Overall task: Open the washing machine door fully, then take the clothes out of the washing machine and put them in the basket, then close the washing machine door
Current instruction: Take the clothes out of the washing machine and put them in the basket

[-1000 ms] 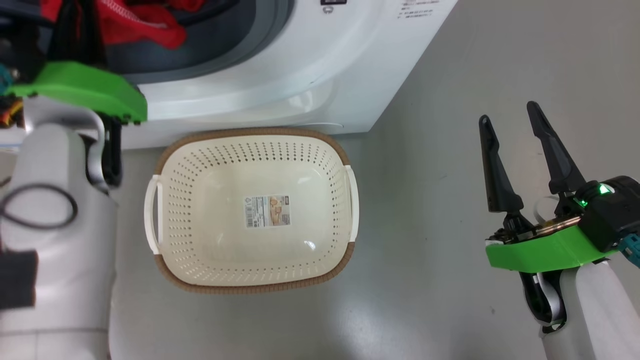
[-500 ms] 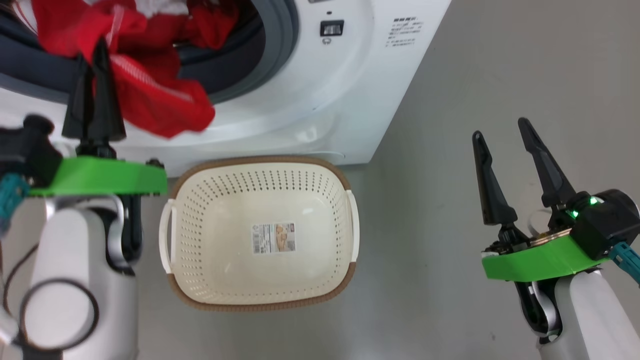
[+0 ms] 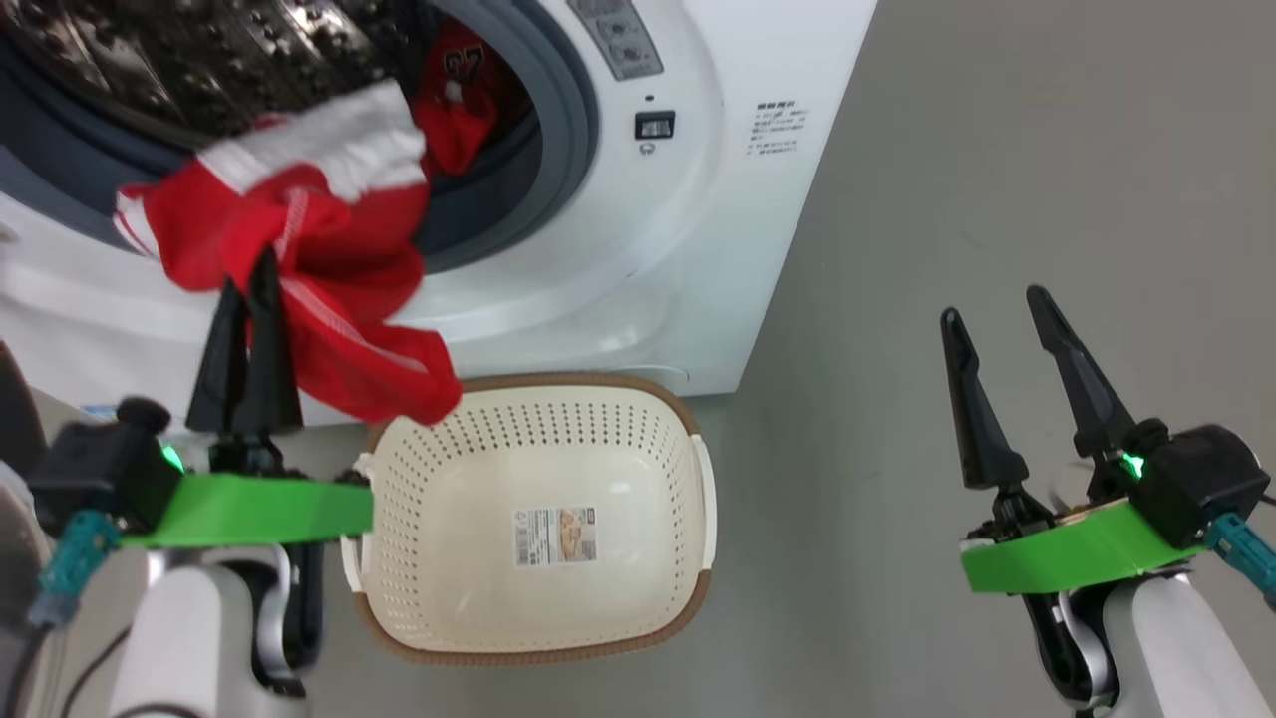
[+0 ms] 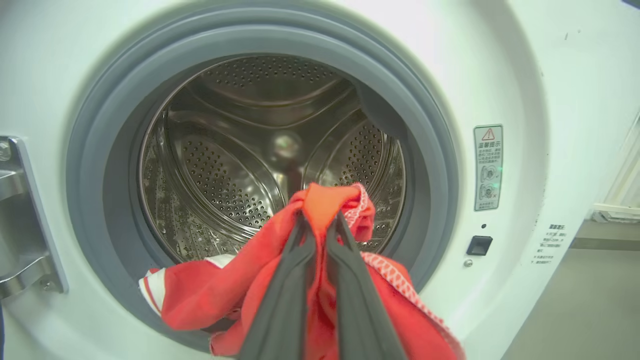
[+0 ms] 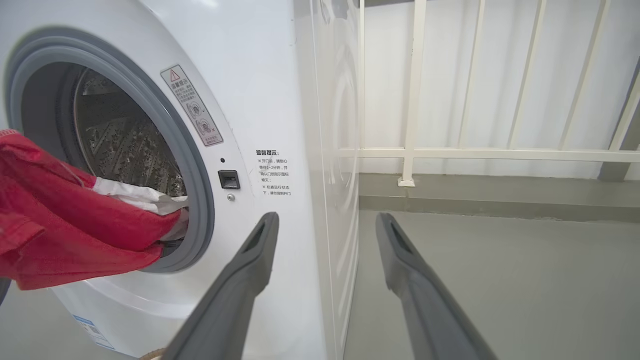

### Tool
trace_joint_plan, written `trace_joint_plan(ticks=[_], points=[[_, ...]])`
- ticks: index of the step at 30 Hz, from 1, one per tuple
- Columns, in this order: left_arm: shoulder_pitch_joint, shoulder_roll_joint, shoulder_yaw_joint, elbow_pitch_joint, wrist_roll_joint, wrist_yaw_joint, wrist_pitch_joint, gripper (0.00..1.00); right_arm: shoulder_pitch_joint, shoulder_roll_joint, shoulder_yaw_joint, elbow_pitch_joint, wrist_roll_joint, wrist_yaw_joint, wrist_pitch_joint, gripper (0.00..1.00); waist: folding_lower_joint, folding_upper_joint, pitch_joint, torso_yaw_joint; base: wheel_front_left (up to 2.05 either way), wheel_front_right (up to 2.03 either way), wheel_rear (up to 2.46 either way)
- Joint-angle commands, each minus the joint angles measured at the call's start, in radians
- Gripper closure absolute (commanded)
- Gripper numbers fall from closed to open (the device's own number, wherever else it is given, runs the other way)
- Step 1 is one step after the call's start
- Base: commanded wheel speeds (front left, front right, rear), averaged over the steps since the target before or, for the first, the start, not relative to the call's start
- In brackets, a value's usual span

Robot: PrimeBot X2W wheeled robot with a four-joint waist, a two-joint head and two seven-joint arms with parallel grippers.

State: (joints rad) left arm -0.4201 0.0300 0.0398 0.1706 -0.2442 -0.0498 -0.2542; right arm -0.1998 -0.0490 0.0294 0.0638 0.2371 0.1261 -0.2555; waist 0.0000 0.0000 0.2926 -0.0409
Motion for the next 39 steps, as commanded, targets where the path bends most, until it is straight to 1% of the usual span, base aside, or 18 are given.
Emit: trace_joint_plan(ticks=[1, 14, 20, 27, 33, 39], points=[[0.022, 0.021, 0.019, -0.045, -0.010, 0.013, -0.008, 1.00, 0.012, -0.001, 0.018, -0.021, 0.004, 0.005, -0.006, 0.00, 0.0000, 0.0000, -0.026, 0.004, 0.00, 0.00, 0.00], [0.157, 0.020, -0.062, -0.115, -0.038, 0.062, -0.008, 1.00, 0.040, -0.001, 0.013, -0.016, 0.015, 0.005, -0.006, 0.00, 0.0000, 0.0000, -0.080, 0.011, 0.00, 0.00, 0.00], [0.189, 0.020, -0.075, -0.119, -0.044, 0.073, -0.008, 1.00, 0.057, -0.001, 0.010, -0.013, 0.016, 0.005, -0.006, 0.00, 0.0000, 0.0000, -0.105, 0.012, 0.00, 0.00, 0.00], [0.183, 0.020, -0.096, -0.082, -0.067, 0.076, -0.008, 1.00, 0.055, -0.001, 0.013, -0.019, 0.014, 0.005, -0.006, 0.00, 0.0000, 0.0000, -0.096, 0.010, 0.00, 0.00, 0.00], [0.118, 0.020, -0.122, 0.029, -0.106, 0.065, -0.008, 1.00, 0.047, -0.001, 0.019, -0.014, 0.014, 0.005, -0.006, 0.00, 0.0000, 0.0000, -0.068, 0.008, 0.00, 0.00, 0.00], [0.027, 0.020, -0.154, 0.201, -0.124, 0.050, -0.008, 1.00, 0.034, -0.001, 0.024, -0.009, 0.009, 0.005, -0.006, 0.00, 0.0000, 0.0000, -0.042, 0.004, 0.00, 0.00, 0.00]])
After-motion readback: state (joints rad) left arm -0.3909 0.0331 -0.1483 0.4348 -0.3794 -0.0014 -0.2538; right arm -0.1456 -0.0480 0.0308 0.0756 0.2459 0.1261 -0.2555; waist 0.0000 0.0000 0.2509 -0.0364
